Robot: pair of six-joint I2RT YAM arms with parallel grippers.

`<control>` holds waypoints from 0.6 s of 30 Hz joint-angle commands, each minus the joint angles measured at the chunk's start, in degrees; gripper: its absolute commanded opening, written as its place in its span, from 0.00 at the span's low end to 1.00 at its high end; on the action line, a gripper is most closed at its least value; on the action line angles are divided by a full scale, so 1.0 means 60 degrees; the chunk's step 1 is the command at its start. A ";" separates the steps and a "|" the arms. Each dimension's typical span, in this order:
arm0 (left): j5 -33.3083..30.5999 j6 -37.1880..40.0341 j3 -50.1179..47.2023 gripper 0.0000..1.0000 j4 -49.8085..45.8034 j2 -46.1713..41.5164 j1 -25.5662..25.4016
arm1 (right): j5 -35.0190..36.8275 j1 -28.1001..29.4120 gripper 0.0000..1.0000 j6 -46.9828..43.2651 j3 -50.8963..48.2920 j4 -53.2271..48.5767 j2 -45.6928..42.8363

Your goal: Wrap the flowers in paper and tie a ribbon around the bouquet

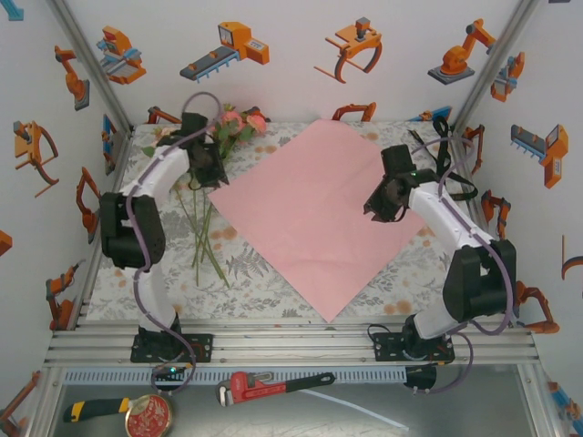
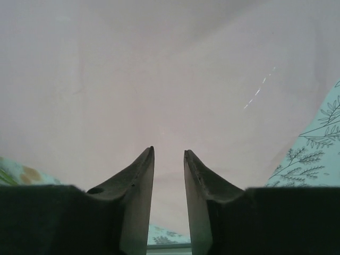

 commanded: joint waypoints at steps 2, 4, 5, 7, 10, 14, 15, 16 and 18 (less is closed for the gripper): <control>-0.0736 0.0211 -0.0280 0.34 0.0219 -0.0049 0.1202 | 0.0441 0.0337 0.39 -0.0077 0.0333 -0.0669 -0.0250; -0.0618 0.0349 -0.0250 0.34 0.0176 0.0212 0.1580 | 0.0442 0.0385 0.40 -0.0019 0.0334 -0.0651 -0.0238; -0.0496 0.0481 -0.0136 0.34 0.0046 0.0391 0.1744 | 0.0420 0.0409 0.40 0.0014 0.0323 -0.0634 -0.0224; -0.0350 0.0756 0.0033 0.34 -0.0135 0.0694 0.1873 | 0.0397 0.0413 0.40 0.0030 0.0320 -0.0631 -0.0202; 0.0092 0.1107 0.0198 0.34 -0.0202 0.1098 0.1898 | 0.0407 0.0402 0.41 0.0031 0.0277 -0.0651 -0.0196; 0.0636 0.1163 0.0388 0.36 -0.0329 0.1608 0.1886 | 0.0416 0.0408 0.42 0.0060 0.0174 -0.0633 -0.0196; 0.0627 0.1163 0.0444 0.36 -0.0429 0.1706 0.1878 | 0.0398 0.0407 0.42 0.0074 0.0162 -0.0633 -0.0181; 0.0639 0.1163 0.0481 0.36 -0.0502 0.1815 0.1878 | 0.0383 0.0415 0.42 0.0074 0.0151 -0.0626 -0.0177; 0.0588 0.1135 0.0480 0.36 -0.0570 0.1965 0.1878 | 0.0390 0.0409 0.42 0.0069 0.0115 -0.0636 -0.0210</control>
